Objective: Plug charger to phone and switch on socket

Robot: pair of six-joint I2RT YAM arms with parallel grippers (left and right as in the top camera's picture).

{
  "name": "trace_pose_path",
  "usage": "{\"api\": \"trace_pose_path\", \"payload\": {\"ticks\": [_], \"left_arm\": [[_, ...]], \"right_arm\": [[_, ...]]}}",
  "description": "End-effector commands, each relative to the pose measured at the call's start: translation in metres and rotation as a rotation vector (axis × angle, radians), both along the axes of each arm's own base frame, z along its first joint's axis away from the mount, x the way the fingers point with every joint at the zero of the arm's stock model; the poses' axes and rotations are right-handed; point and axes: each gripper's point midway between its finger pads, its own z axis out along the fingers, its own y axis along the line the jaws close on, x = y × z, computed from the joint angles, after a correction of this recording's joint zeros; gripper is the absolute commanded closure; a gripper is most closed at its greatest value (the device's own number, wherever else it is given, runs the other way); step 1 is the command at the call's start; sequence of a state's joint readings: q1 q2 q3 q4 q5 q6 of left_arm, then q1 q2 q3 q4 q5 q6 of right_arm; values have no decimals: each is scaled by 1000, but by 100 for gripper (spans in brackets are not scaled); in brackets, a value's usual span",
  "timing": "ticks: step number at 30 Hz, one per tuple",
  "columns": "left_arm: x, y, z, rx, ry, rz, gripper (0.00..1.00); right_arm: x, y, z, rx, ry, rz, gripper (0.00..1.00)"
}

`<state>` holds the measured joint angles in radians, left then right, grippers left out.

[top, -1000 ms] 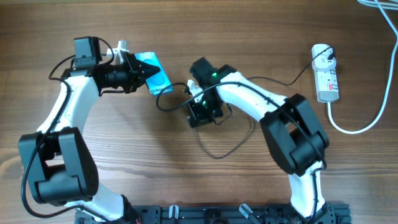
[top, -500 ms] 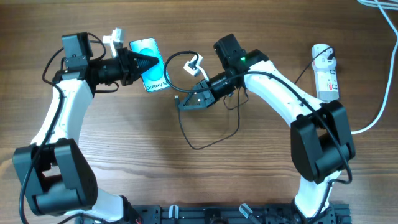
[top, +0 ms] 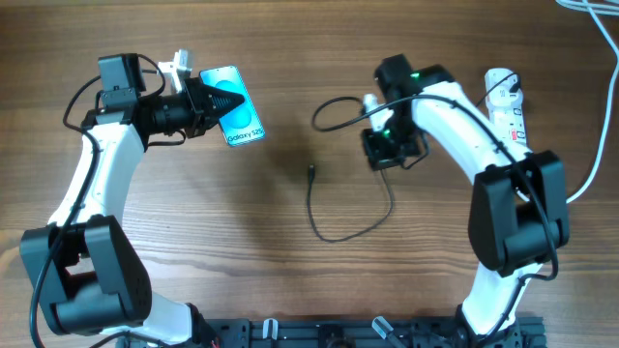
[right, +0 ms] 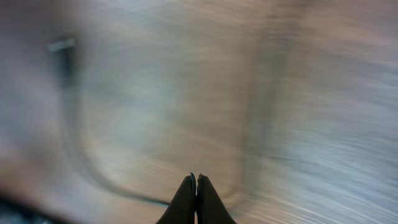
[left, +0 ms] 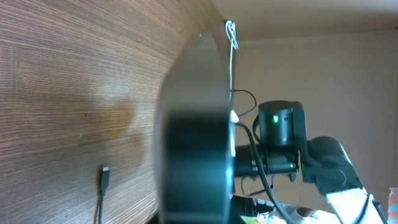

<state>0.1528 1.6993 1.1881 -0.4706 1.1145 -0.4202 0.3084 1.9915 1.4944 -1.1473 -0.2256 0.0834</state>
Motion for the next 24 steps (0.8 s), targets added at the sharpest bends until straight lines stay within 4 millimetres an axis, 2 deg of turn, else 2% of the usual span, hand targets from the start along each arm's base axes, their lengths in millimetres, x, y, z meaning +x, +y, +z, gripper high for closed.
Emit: {"api": "trace_pose_path", "payload": {"ticks": [1, 2, 4, 5, 6, 7, 8, 10, 12, 15, 18, 24], "left_arm": [[-1, 0, 13, 6, -55, -10, 96], [-1, 0, 13, 6, -55, -10, 96], [-1, 0, 13, 6, -56, -10, 96], [0, 1, 13, 11, -55, -7, 96], [1, 2, 10, 25, -52, 3, 96], [2, 3, 9, 31, -51, 8, 96], [2, 4, 9, 37, -50, 11, 96], [3, 4, 8, 40, -49, 14, 96], [3, 4, 8, 40, -49, 14, 96], [4, 7, 3, 58, -20, 41, 96], [7, 21, -14, 116, 89, 138, 96], [2, 60, -25, 134, 174, 247, 96]], "right_arm": [[15, -41, -2, -190, -65, -71, 96], [15, -37, -2, -166, -61, -71, 96], [13, -14, 1, -36, -37, -71, 95], [11, 0, 4, 39, -22, -71, 91], [8, 20, 8, 137, -1, -64, 80], [5, 31, 10, 176, 7, -53, 75], [2, 43, 11, 199, 11, -34, 69], [-8, 63, 11, 193, 17, -2, 51], [-18, 83, 8, 156, 4, 32, 44], [-34, 107, 0, 41, -59, 101, 42], [-52, 130, -7, -17, -83, 125, 42], [-67, 135, -33, -210, -152, 154, 42]]}}
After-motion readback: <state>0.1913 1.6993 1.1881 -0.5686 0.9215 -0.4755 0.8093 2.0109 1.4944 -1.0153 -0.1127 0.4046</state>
